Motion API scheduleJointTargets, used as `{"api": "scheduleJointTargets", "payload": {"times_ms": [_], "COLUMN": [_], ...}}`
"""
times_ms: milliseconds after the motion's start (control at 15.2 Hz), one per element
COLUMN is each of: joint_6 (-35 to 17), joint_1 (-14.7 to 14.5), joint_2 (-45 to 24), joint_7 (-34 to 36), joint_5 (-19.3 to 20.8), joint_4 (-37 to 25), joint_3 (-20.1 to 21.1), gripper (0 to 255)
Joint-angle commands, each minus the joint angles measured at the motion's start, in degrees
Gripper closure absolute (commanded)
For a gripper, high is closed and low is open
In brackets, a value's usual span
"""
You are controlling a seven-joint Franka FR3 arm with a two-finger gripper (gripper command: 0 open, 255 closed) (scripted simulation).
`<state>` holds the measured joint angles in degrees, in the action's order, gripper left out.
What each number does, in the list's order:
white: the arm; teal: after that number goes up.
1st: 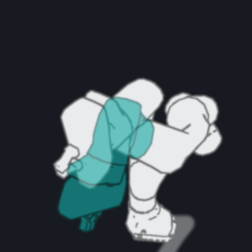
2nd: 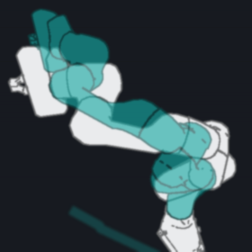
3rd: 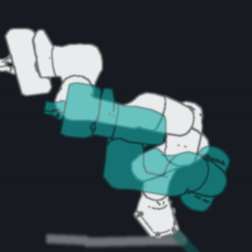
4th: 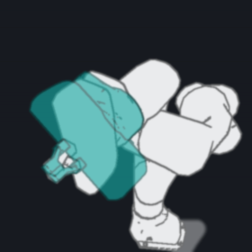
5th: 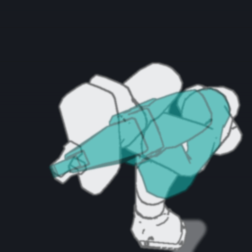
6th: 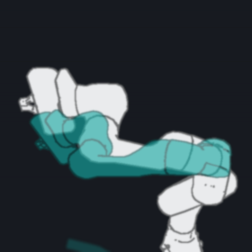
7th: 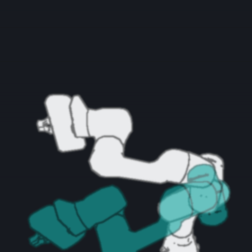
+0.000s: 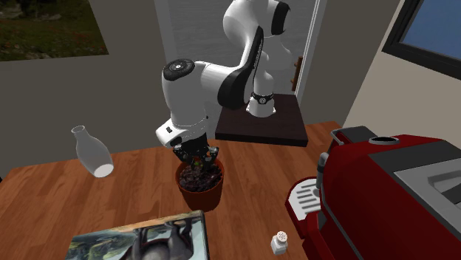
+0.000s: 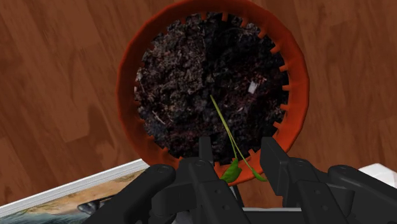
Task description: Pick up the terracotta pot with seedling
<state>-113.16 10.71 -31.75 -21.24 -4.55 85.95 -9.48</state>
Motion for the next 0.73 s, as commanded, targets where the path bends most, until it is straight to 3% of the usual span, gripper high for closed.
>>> {"api": "scheduleJointTargets", "payload": {"times_ms": [0, 660], "joint_6": [-0.05, 1.75], "joint_1": [-0.01, -0.02], "joint_2": [-0.02, 0.84], "joint_7": [0.01, 0.06], "joint_5": [-0.01, 0.14], "joint_4": [0.02, -0.92], "joint_3": [0.01, -0.09], "gripper": [255, 255]}}
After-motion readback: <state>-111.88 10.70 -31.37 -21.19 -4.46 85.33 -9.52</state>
